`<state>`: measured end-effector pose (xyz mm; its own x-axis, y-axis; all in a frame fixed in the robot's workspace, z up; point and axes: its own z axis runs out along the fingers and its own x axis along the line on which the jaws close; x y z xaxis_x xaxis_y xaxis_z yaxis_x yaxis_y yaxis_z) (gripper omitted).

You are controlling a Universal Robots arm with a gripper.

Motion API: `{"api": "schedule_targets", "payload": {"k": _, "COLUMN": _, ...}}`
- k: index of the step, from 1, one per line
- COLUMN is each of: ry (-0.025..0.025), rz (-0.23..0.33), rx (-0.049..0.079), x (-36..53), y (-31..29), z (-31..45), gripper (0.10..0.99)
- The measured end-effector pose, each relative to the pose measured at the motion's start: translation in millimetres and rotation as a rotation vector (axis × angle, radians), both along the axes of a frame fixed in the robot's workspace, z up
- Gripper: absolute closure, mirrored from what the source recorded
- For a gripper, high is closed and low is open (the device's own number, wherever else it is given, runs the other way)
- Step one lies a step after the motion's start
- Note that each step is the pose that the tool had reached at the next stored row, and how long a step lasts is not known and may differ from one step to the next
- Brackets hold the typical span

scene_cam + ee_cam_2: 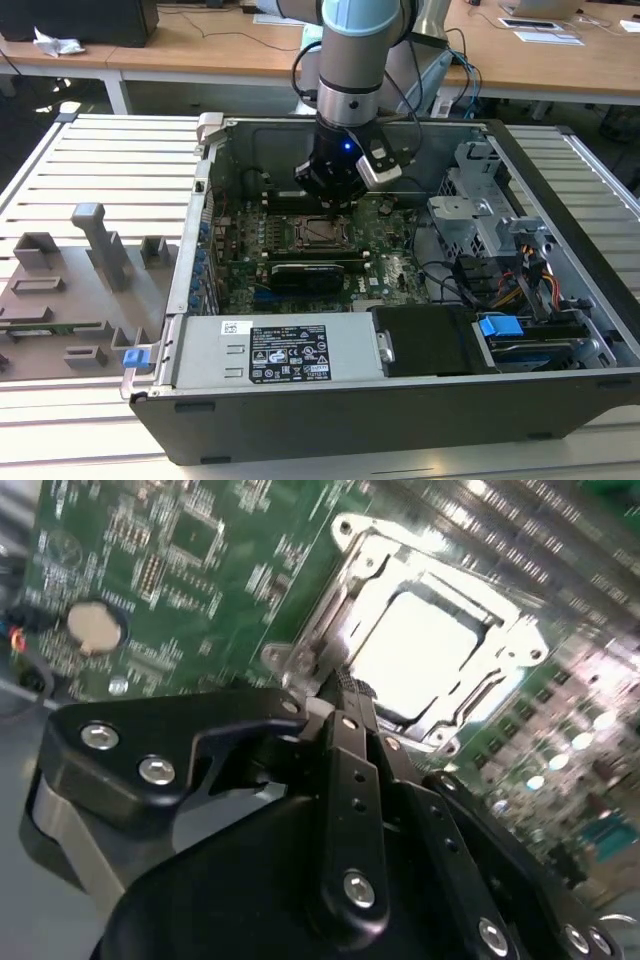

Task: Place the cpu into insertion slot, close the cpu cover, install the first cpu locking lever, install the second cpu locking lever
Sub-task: 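Install the first cpu locking lever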

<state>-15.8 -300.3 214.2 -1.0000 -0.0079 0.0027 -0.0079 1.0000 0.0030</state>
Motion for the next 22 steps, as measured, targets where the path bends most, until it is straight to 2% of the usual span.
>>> {"api": "schedule_targets", "payload": {"k": 2, "ry": 0.0000, "rz": 0.000, "rx": 0.000, "x": -0.1, "y": -7.9, "z": -0.1, "gripper": 0.980}}
{"api": "schedule_targets", "payload": {"k": 3, "ry": -0.0001, "rz": 0.000, "rx": 0.000, "x": -0.3, "y": -19.8, "z": -0.2, "gripper": 0.980}}
{"api": "schedule_targets", "payload": {"k": 4, "ry": 0.0001, "rz": 0.000, "rx": 0.000, "x": -0.3, "y": -26.8, "z": 0.3, "gripper": 0.980}}
{"api": "schedule_targets", "payload": {"k": 7, "ry": -0.0001, "rz": 0.000, "rx": 0.000, "x": -0.2, "y": -26.8, "z": 8.0, "gripper": 0.980}}
{"api": "schedule_targets", "payload": {"k": 9, "ry": -0.0001, "rz": 0.000, "rx": 0.000, "x": -0.3, "y": -26.8, "z": 16.7, "gripper": 0.980}}
{"api": "schedule_targets", "payload": {"k": 17, "ry": -0.0001, "rz": 0.000, "rx": 0.000, "x": -0.2, "y": -26.8, "z": 33.7, "gripper": 0.980}}
{"api": "schedule_targets", "payload": {"k": 20, "ry": -0.0001, "rz": 0.000, "rx": 0.000, "x": -0.2, "y": -26.8, "z": 43.4, "gripper": 0.980}}
{"api": "schedule_targets", "payload": {"k": 22, "ry": -0.0001, "rz": 0.000, "rx": 0.000, "x": -0.3, "y": -26.8, "z": 47.1, "gripper": 0.980}}
